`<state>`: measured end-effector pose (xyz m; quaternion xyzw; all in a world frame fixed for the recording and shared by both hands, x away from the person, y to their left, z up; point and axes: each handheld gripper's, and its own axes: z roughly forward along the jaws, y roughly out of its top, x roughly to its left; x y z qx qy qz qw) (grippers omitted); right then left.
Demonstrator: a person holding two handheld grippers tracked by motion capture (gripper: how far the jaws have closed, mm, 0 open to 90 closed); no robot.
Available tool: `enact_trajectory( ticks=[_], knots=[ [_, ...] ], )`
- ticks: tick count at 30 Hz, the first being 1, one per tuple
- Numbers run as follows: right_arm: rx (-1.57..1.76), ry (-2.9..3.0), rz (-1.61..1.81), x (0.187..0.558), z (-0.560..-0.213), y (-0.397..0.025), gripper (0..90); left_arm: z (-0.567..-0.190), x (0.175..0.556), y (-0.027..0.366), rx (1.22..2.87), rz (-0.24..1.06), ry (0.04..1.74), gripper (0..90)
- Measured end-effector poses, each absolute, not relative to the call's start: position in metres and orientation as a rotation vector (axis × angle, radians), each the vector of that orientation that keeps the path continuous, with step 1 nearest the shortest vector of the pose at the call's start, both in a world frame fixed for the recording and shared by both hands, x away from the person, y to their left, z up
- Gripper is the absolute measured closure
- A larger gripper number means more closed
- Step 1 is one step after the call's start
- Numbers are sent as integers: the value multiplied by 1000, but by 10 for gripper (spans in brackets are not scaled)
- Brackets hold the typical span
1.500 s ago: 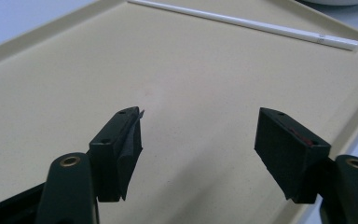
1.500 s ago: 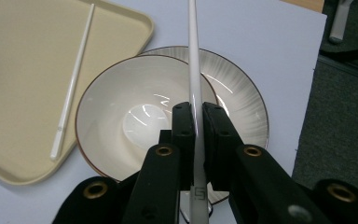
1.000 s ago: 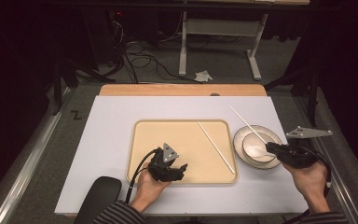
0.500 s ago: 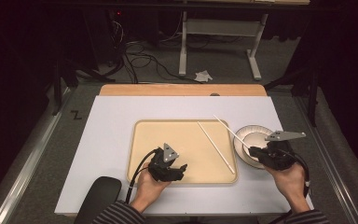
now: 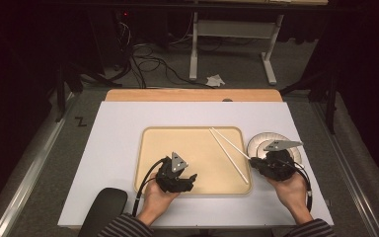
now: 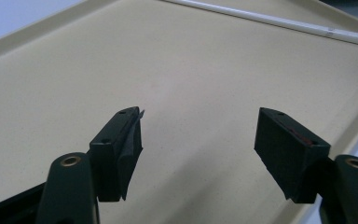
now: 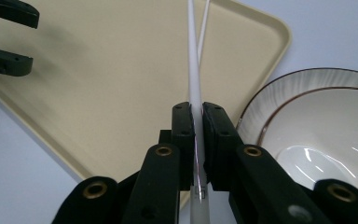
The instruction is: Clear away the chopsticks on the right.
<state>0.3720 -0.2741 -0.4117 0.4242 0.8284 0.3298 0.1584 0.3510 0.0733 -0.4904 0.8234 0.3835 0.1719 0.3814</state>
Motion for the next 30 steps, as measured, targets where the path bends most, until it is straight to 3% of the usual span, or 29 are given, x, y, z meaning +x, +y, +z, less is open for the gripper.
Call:
enact_trajectory(
  ticks=[30],
  knots=[
    [1119, 2493, 971, 387, -442, -208, 852, -491, 342, 90, 2073, 474, 1059, 320]
  ],
)
